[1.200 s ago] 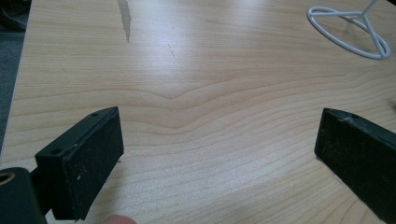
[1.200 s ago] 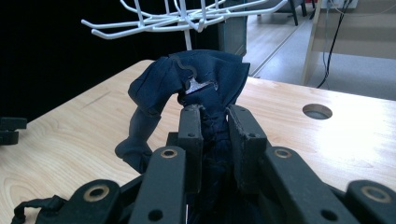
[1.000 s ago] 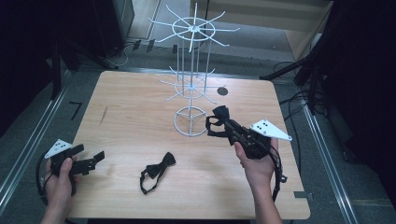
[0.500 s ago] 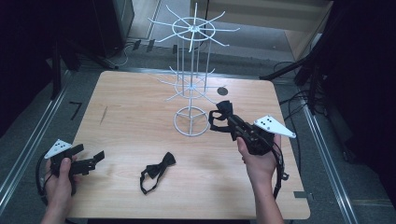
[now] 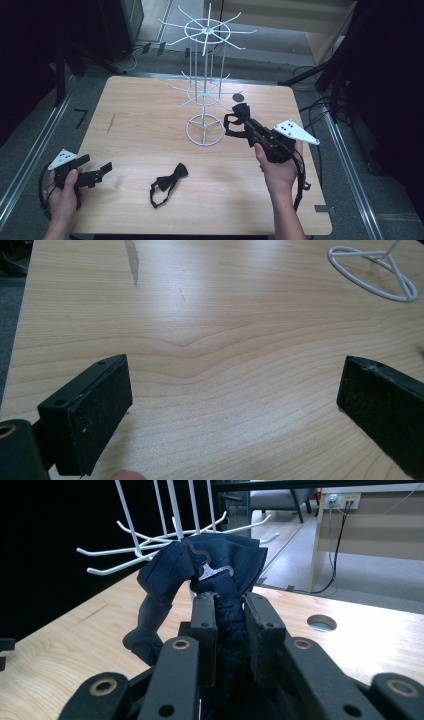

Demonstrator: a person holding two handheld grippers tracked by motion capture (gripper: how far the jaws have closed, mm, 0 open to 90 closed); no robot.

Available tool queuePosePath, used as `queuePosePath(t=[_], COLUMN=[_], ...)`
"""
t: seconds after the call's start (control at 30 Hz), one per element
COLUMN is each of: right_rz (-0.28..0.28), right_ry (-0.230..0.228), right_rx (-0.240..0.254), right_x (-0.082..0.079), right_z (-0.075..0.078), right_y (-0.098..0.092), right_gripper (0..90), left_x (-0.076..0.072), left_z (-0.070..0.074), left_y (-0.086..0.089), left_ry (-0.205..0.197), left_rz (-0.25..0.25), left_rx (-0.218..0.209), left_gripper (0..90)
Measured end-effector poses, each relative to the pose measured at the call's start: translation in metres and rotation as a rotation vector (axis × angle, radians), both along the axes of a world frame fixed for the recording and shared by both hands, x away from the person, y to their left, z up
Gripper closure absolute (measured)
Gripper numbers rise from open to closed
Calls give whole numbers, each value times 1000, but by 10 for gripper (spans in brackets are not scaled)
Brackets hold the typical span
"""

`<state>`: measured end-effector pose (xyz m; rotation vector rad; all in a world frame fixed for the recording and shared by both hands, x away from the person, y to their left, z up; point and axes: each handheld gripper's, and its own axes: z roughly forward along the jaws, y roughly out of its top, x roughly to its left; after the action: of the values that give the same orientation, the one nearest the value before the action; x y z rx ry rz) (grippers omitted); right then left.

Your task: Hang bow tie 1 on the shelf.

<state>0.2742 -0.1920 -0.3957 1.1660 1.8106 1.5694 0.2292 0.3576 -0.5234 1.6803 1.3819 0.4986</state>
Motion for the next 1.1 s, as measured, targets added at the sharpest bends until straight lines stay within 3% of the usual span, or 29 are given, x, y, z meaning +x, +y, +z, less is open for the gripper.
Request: queuePosePath(t=[0.53,1.1], right_rz=[16,3], right_ry=[-13,12], right_rx=[2,3], right_x=[14,33], right_z=[12,7], right_y=[9,21], right_gripper=[773,772], left_x=[0,0], left_z=[0,0], left_y=[0,0], left_ry=[-1,2], left_rz=[-2,-3], left_rx=[-1,-3], left_gripper=[16,16])
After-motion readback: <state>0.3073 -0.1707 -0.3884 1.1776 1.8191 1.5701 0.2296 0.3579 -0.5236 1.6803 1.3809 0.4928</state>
